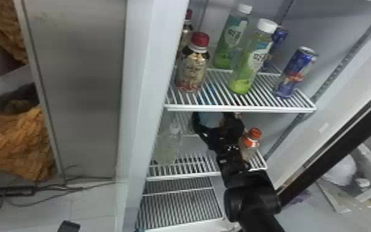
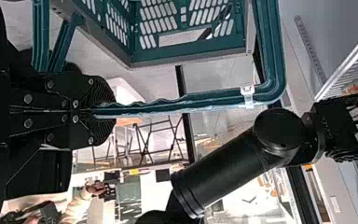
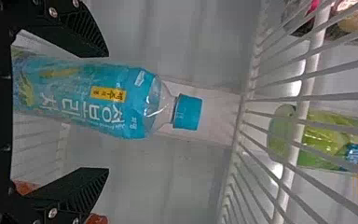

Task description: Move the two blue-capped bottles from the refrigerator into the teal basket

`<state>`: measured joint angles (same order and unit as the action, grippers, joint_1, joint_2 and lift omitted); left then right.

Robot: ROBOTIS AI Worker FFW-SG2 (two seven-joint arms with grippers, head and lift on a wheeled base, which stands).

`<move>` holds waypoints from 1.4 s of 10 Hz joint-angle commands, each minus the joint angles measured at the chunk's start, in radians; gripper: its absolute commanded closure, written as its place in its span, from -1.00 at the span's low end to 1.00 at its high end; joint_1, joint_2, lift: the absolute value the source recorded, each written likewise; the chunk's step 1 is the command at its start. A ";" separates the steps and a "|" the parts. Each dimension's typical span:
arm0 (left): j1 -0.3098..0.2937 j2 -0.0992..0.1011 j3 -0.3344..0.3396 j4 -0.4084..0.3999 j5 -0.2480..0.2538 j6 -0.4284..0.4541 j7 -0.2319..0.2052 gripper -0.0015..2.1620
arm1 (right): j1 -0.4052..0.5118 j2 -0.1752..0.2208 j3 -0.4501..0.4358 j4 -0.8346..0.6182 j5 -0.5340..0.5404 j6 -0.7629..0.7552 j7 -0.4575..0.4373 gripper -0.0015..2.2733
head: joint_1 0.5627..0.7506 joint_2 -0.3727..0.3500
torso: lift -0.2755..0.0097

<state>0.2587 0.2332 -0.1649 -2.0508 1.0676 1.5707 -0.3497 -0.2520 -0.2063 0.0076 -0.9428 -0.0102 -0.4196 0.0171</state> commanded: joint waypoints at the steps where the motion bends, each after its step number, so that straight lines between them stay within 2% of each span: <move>1: -0.001 0.000 -0.002 0.000 0.000 0.001 0.000 0.11 | -0.018 -0.004 0.015 0.004 -0.005 0.022 0.000 -0.78 | 0.41 -0.94 | -0.09; 3: -0.006 0.002 -0.005 0.003 0.000 0.001 0.000 0.11 | -0.038 -0.005 0.023 0.004 -0.008 0.049 0.000 -0.50 | 0.41 -0.94 | -0.09; 5: -0.006 0.002 -0.007 0.003 0.002 0.001 -0.002 0.11 | -0.035 -0.007 0.026 0.002 -0.017 0.056 0.000 -0.32 | 0.41 -0.94 | -0.09; 9: 0.001 0.003 -0.004 0.003 0.005 0.001 -0.002 0.11 | 0.048 -0.007 0.003 -0.057 -0.040 -0.008 0.000 -0.32 | 0.41 -0.94 | -0.09; 14: 0.009 0.002 0.004 0.003 0.006 0.001 -0.003 0.11 | 0.166 -0.007 -0.014 -0.229 -0.042 -0.030 0.007 -0.32 | 0.41 -0.94 | -0.09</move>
<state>0.2667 0.2351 -0.1623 -2.0481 1.0738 1.5707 -0.3514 -0.0983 -0.2132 -0.0033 -1.1542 -0.0516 -0.4487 0.0249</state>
